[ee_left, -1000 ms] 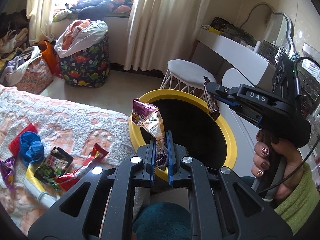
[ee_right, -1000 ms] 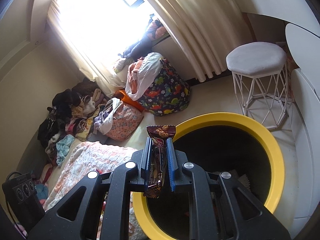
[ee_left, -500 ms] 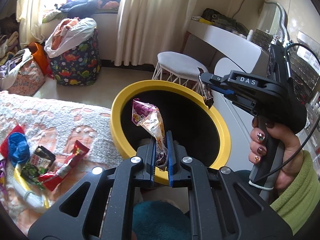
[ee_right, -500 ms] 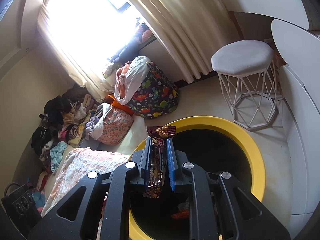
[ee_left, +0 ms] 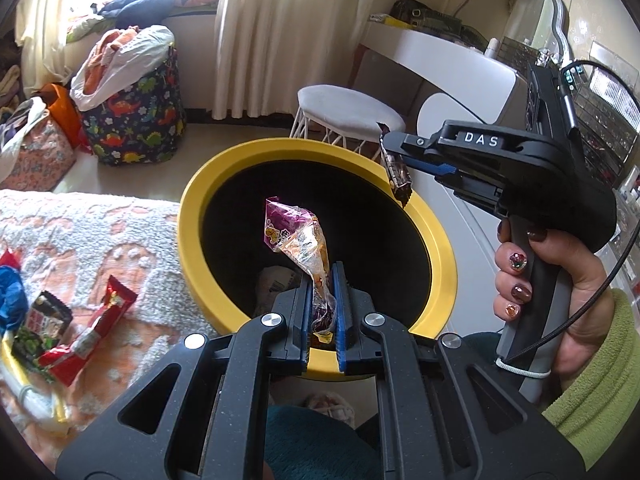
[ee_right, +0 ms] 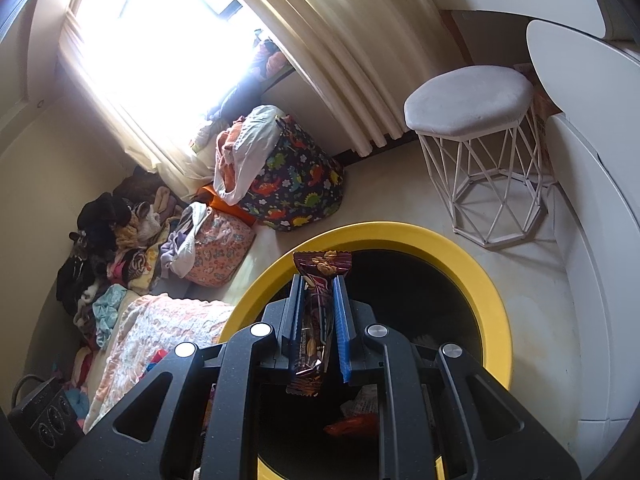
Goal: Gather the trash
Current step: 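Carry the brown wrapper and purple packet with both grippers over the bin, then open both grippers to drop the wrappers into the bin, then move both open grippers back over the remaining trash on the bed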
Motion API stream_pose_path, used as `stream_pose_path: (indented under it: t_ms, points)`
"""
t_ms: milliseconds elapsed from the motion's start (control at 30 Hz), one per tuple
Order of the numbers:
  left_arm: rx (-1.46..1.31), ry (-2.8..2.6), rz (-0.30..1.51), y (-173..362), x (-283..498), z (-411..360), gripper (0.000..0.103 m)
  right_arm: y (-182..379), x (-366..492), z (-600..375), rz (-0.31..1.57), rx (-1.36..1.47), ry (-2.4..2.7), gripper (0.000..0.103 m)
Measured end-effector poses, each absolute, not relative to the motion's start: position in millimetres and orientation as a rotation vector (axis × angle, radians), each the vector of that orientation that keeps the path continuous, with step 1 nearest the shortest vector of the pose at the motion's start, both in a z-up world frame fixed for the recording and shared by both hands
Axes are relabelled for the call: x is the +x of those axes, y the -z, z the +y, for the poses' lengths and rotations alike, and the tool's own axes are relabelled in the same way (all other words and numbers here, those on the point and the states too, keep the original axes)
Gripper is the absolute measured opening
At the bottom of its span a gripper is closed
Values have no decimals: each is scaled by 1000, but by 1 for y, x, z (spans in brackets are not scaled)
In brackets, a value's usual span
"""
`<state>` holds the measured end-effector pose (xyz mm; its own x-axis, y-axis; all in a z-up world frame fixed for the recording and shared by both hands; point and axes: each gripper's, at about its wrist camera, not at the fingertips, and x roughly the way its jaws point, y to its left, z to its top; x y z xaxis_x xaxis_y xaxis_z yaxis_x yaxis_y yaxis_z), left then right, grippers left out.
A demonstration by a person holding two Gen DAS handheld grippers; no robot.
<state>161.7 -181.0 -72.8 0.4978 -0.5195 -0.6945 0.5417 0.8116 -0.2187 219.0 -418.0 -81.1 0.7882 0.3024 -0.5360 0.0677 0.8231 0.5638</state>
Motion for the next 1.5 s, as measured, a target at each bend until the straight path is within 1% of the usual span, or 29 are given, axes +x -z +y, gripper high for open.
stream_pose_path:
  t_ms: [200,367,400,467,500,533,567,600,633,667,700,733,1100,1300,1500]
  points:
    - [36,653,854,82,167,-190,5,87,222,-421,679,614,-130,14]
    - [37,653,873,89,176,-196,5,88,222,-420,685,626,-136,17]
    - [34,652,876,89,177,-197,5,89,222,-420,687,630,-135,22]
    - [32,644,882,91,179,-198,12,91,223,-421,693,644,-136,34]
    - [29,634,881,92,179,-197,27,91,223,-421,695,649,-136,42]
    - [23,625,878,91,179,-196,43,92,223,-421,696,651,-134,45]
    - [16,621,873,91,178,-194,48,92,222,-421,695,651,-132,47]
    - [12,615,865,90,177,-192,54,92,222,-421,695,652,-127,50]
    - [10,610,857,88,176,-190,64,92,222,-421,696,651,-123,53]
    - [8,603,849,87,176,-189,71,92,222,-421,696,649,-119,55]
    - [2,592,834,84,174,-186,84,92,222,-420,694,648,-114,60]
    - [-5,585,825,82,173,-184,91,92,222,-420,693,648,-112,62]
    - [-39,506,735,59,164,-159,92,80,222,-401,683,533,-89,69]
    - [-73,451,707,49,162,-137,92,66,217,-385,640,454,-95,76]
    - [-92,407,680,41,160,-121,92,58,216,-374,621,413,-121,78]
